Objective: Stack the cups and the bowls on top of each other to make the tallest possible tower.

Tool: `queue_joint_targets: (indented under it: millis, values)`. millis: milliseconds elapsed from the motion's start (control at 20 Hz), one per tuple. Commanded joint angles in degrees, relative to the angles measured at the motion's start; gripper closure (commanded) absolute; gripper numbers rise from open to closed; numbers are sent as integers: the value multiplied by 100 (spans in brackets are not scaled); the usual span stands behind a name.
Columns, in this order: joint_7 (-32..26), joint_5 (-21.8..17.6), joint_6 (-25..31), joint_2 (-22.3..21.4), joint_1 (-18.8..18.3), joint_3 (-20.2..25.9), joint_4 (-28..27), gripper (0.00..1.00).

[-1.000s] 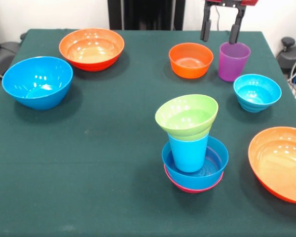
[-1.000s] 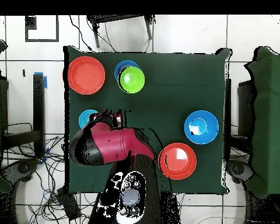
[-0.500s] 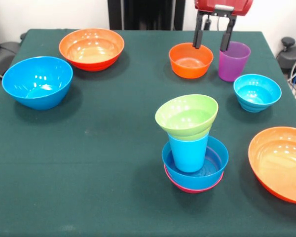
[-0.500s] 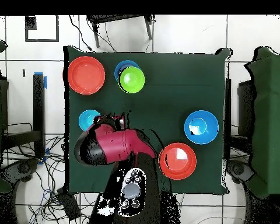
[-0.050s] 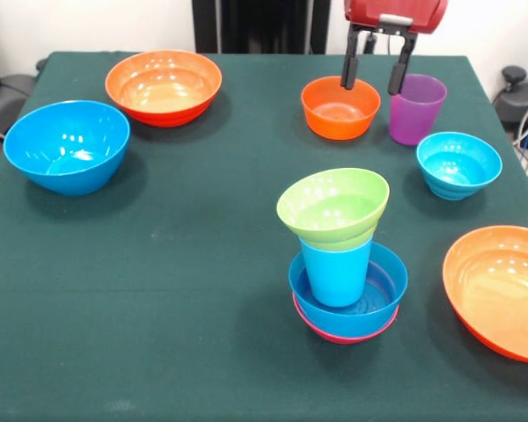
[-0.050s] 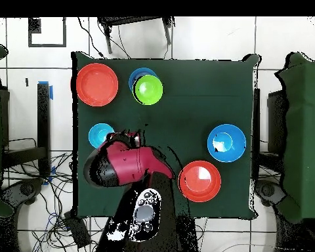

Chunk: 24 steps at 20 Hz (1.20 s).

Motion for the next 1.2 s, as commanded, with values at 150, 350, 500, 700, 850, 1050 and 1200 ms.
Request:
queue_joint_targets:
  millis: [150,350,500,700,850,1050,1200]
  values:
    - [951,208,-231,195,206,141,-60,0]
    - [1001,259,-241,192,307,78,-19,0]
    - [987,272,-260,192,315,71,5,0]
    - [928,281,-315,212,260,109,41,0]
    - [900,283,-374,264,250,107,18,0]
    - [945,295,-561,411,304,44,11,0]
    - [1019,363,-655,531,438,-68,48,0]
